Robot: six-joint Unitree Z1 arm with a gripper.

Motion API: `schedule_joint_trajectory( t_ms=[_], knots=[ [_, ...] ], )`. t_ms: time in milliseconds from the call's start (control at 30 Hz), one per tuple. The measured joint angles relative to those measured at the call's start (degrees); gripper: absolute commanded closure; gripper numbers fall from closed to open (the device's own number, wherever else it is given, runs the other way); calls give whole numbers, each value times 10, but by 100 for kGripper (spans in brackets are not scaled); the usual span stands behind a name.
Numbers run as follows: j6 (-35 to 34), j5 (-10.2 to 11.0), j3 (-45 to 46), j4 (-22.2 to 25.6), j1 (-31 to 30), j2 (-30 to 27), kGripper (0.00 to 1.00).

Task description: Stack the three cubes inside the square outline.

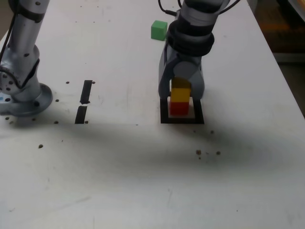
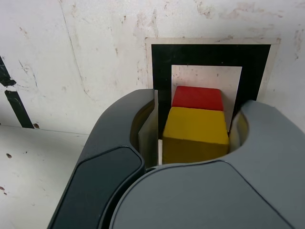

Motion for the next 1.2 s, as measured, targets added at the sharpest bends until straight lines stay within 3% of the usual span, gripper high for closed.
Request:
schedule_joint_trajectory(
  t_ms=[267, 500, 633, 867, 1033, 1200],
  knots=[
    [4, -4, -1, 1, 1, 0, 13],
    [12, 19, -9, 69, 22, -55, 11],
    [76, 42, -12, 98, 90, -109, 11],
    [201, 75, -37, 101, 195, -116, 10],
    [302, 90, -67, 95, 292, -80, 10],
    [409, 121, -93, 70, 373, -26, 10]
  ],
)
